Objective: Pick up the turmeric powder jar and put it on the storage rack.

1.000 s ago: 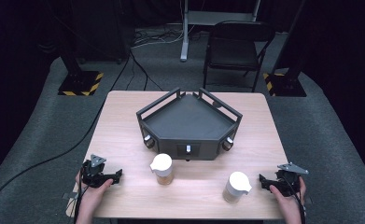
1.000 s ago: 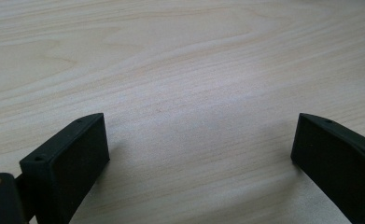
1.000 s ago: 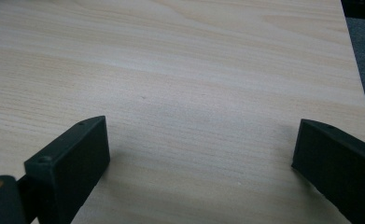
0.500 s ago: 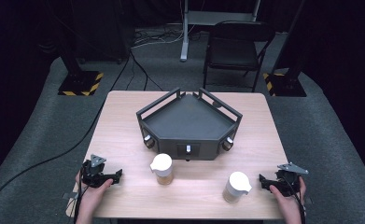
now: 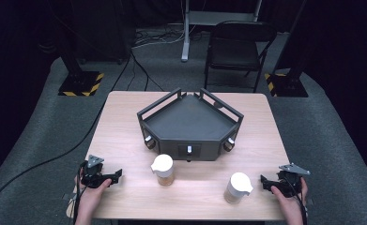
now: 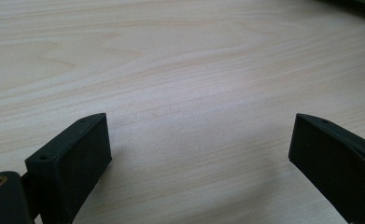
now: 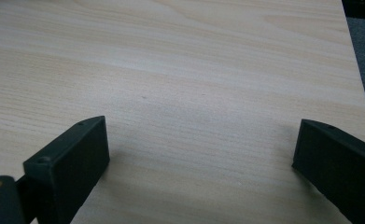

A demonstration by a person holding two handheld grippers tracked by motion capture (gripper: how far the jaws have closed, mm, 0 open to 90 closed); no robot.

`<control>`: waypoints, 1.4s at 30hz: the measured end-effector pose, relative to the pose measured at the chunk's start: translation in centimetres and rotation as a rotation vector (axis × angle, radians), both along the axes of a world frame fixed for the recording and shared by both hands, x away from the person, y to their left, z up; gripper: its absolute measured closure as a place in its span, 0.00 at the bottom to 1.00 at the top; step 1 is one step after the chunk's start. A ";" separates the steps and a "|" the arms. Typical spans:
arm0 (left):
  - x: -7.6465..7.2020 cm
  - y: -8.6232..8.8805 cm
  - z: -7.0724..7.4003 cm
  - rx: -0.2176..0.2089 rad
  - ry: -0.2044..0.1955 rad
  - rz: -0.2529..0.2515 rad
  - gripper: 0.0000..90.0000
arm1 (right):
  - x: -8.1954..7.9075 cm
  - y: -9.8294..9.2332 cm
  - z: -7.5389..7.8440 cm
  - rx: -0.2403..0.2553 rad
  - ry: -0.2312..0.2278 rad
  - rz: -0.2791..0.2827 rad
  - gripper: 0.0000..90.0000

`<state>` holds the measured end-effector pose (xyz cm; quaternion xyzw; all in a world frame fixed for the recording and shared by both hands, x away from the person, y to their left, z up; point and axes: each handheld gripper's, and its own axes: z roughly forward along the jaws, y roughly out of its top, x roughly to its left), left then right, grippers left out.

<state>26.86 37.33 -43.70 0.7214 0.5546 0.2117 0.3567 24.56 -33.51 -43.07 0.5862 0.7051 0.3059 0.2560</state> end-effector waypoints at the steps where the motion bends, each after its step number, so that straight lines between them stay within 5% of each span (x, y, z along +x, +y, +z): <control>1: -0.1 0.0 0.1 0.000 -0.004 -0.002 0.06 | 0.0 0.0 0.0 0.000 0.000 0.000 0.03; 42: -3.0 -1.0 3.6 -0.095 -0.195 -0.115 0.07 | 0.1 0.0 0.0 0.000 0.002 0.002 0.02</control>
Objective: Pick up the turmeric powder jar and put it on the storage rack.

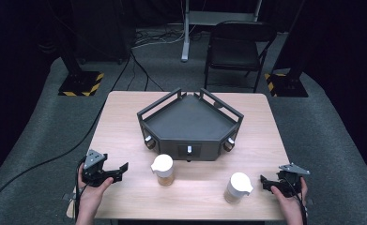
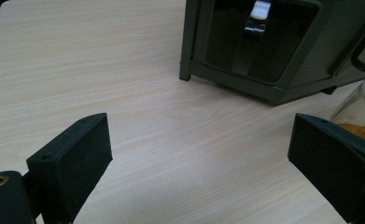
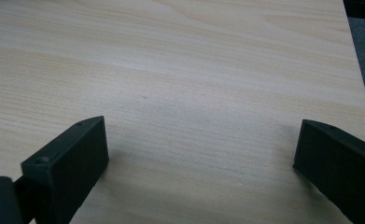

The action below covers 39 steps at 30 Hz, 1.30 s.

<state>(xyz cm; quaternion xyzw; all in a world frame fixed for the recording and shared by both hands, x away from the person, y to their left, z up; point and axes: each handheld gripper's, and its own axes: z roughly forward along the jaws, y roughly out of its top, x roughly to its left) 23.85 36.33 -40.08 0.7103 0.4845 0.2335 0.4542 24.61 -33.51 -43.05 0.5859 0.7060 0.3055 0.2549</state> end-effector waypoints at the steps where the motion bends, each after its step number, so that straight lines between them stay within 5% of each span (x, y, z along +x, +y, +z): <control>1: -0.1 0.0 0.1 -0.007 -0.004 -0.005 0.07 | 0.0 0.0 0.0 0.000 0.000 0.000 0.02; 23: -1.4 -1.1 1.7 -0.052 -0.092 -0.095 0.07 | 0.0 0.0 0.0 0.000 0.001 -0.001 0.02; 39: -1.6 -3.1 2.3 -0.045 -0.120 -0.172 0.07 | 0.0 0.0 0.0 0.000 0.001 -0.001 0.02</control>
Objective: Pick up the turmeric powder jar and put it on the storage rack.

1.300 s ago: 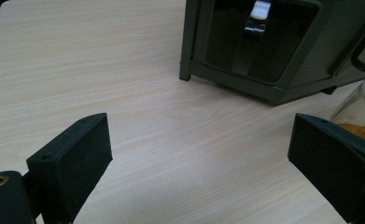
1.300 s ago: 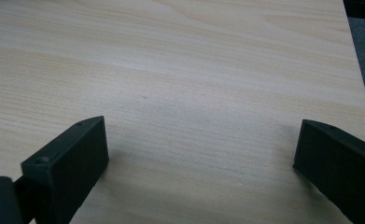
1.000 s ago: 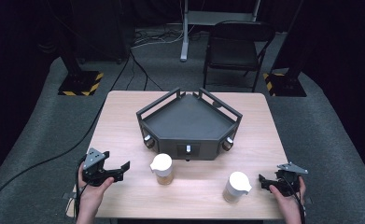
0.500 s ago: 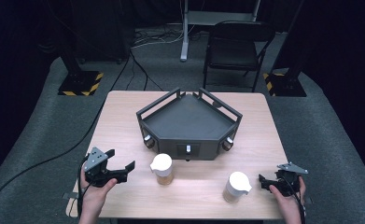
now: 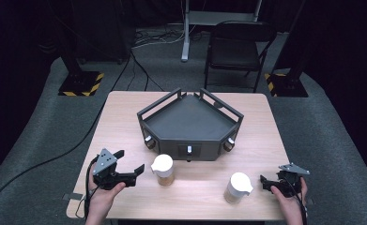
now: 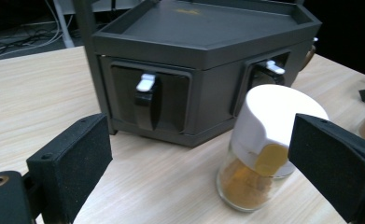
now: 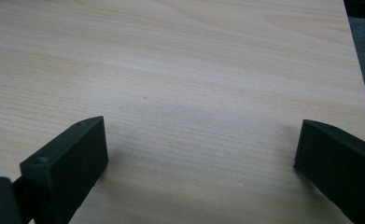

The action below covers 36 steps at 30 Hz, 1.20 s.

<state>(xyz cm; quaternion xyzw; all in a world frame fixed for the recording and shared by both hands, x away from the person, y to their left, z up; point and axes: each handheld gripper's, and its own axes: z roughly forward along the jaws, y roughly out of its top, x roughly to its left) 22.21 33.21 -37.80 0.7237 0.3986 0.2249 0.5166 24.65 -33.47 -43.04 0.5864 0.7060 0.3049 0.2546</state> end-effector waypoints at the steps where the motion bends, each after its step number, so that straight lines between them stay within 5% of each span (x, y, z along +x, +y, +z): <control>1: 0.0 -0.1 0.0 -0.001 0.000 -0.006 0.07 | 0.0 0.0 0.0 0.000 0.000 0.000 0.02; 36: 2.1 -4.6 -0.8 0.040 0.026 -0.140 0.07 | 0.0 0.0 0.0 0.000 0.001 0.001 0.01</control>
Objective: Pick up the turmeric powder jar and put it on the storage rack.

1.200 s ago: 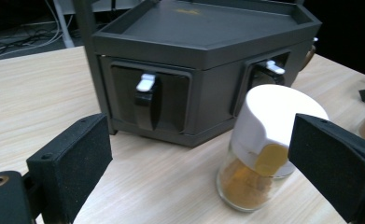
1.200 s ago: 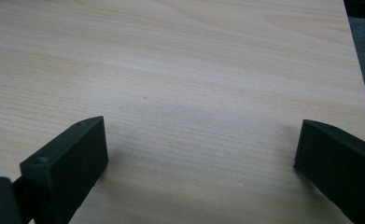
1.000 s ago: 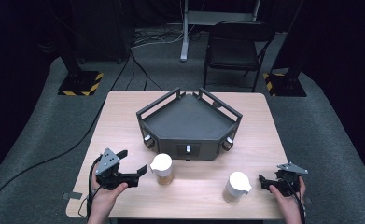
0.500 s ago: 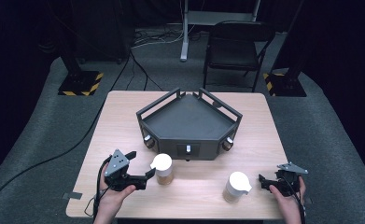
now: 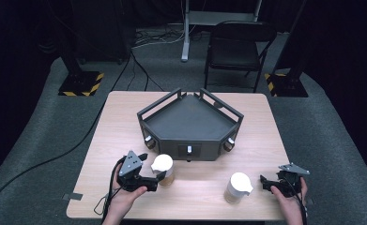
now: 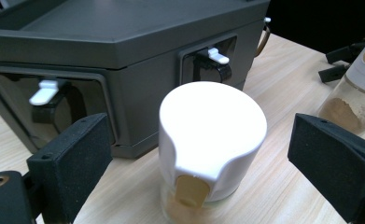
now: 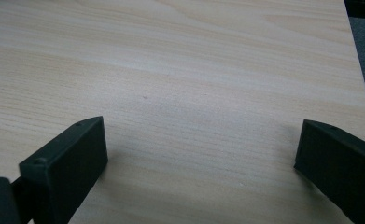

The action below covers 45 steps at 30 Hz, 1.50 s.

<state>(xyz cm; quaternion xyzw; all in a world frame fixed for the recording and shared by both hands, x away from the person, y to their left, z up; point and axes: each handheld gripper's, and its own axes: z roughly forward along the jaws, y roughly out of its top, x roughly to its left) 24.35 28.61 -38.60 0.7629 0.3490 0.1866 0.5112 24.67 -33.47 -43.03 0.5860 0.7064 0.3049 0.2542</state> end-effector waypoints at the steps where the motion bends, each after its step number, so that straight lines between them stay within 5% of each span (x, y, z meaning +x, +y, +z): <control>1: 0.1 -0.1 -0.1 0.001 0.000 -0.002 0.07 | 0.0 0.0 0.0 0.000 0.000 0.000 0.01; 25: 2.7 -1.2 -3.3 -0.044 0.031 -0.050 0.10 | 0.0 0.0 0.0 0.000 0.001 0.002 0.01; 45: 3.2 -2.1 -5.4 -0.094 0.003 -0.055 0.20 | 0.0 0.0 0.0 0.000 0.001 0.002 0.01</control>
